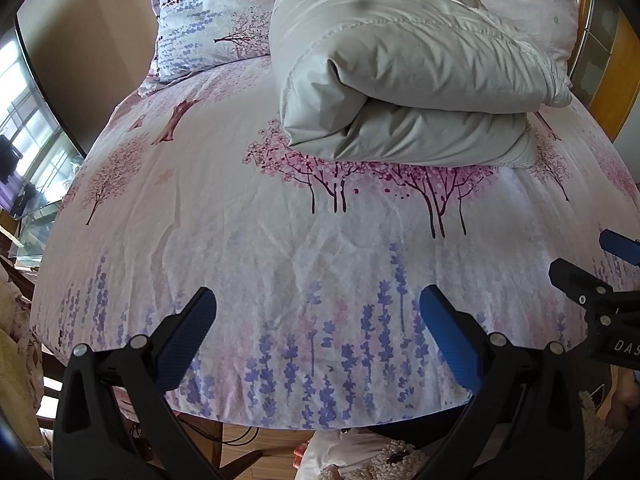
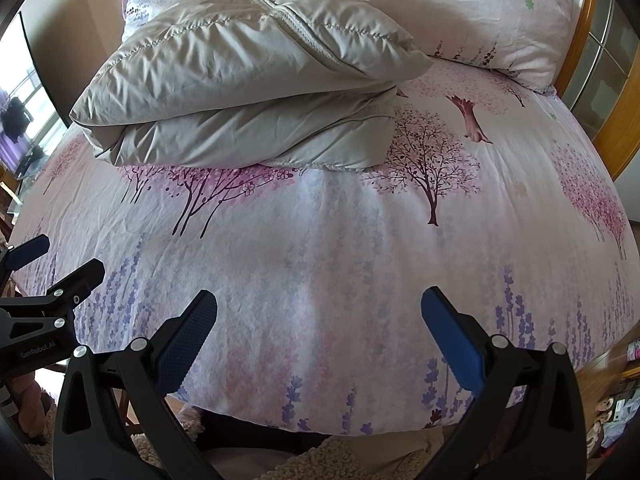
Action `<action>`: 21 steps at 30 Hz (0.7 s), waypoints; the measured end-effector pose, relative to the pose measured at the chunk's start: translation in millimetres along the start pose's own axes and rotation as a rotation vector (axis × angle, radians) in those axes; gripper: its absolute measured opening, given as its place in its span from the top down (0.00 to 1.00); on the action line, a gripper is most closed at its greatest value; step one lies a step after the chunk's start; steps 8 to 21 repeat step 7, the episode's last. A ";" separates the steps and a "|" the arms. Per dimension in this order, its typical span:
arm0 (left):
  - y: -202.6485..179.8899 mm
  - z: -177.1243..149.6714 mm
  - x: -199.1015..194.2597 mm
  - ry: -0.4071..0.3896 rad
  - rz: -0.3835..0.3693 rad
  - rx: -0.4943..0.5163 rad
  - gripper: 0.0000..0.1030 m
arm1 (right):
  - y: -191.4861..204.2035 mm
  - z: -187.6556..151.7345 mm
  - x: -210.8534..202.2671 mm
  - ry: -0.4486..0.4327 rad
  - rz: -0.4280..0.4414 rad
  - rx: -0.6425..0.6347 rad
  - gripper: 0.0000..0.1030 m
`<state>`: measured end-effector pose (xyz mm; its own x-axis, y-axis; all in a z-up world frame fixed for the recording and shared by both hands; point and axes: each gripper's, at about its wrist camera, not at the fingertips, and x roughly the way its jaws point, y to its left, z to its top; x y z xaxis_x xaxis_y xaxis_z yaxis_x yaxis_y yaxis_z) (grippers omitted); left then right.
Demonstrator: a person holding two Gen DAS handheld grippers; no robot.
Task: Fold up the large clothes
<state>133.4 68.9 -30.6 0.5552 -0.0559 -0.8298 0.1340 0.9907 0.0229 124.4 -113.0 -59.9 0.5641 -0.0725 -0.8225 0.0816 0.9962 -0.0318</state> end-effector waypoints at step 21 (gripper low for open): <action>2.2 0.4 0.9 0.002 -0.003 -0.001 0.02 | -0.1 0.0 -0.1 0.000 0.000 0.000 0.01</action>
